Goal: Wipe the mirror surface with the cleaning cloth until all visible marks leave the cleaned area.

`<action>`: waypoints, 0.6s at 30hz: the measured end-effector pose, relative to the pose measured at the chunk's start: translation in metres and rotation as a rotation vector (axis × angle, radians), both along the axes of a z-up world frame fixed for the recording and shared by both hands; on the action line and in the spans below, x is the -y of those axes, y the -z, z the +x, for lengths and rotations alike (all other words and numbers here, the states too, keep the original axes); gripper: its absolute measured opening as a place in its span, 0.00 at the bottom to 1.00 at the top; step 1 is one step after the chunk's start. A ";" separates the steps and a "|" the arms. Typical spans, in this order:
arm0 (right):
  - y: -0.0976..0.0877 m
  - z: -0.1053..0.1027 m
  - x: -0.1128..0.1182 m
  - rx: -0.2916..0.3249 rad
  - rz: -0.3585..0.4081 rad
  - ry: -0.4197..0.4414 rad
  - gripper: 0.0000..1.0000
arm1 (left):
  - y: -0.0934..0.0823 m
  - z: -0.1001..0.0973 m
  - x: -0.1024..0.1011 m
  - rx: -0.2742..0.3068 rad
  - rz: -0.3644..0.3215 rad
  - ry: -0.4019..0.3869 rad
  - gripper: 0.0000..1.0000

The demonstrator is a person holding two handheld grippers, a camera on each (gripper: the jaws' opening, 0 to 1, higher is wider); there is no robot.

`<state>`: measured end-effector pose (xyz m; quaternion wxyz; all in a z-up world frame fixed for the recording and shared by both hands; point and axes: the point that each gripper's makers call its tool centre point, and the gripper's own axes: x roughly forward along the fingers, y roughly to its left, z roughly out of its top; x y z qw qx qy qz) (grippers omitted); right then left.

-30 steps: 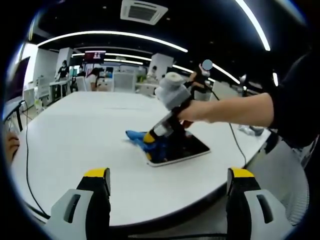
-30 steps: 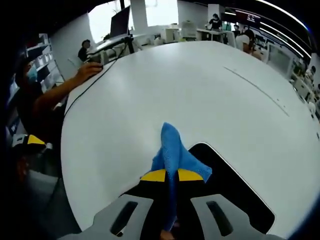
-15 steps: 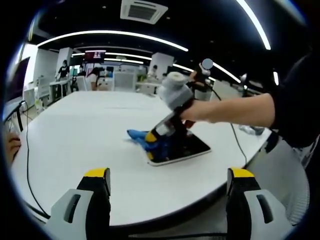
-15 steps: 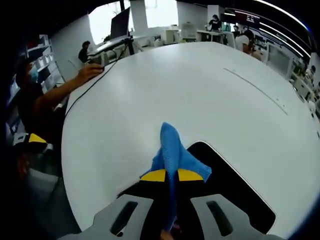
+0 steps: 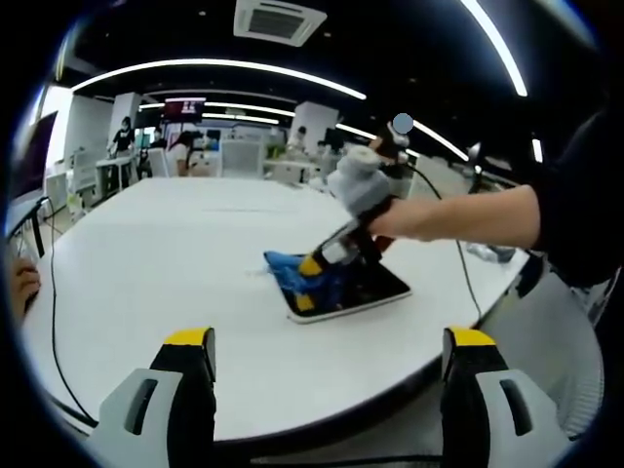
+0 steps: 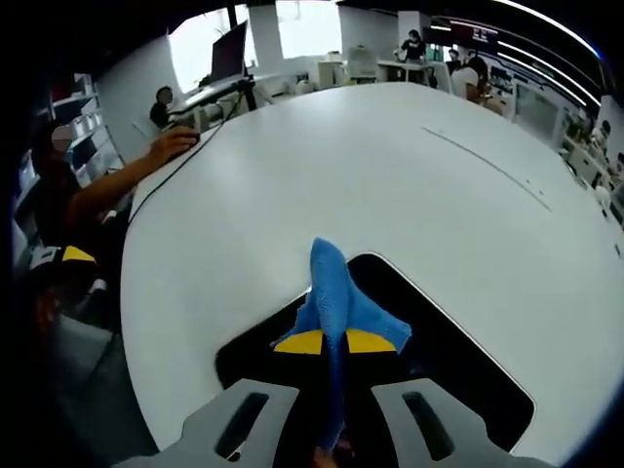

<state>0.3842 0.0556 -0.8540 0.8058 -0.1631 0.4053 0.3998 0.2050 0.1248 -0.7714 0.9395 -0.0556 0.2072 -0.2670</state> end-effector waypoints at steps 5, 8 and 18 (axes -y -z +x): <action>0.000 0.002 0.003 0.011 -0.008 -0.010 0.00 | 0.000 0.000 0.000 0.000 0.001 0.001 0.97; 0.002 0.005 0.007 0.009 -0.014 -0.012 0.00 | 0.000 0.000 0.000 0.000 0.000 0.001 0.97; 0.001 0.002 0.025 0.014 -0.023 -0.003 0.00 | 0.000 0.001 0.000 0.003 -0.004 -0.004 0.97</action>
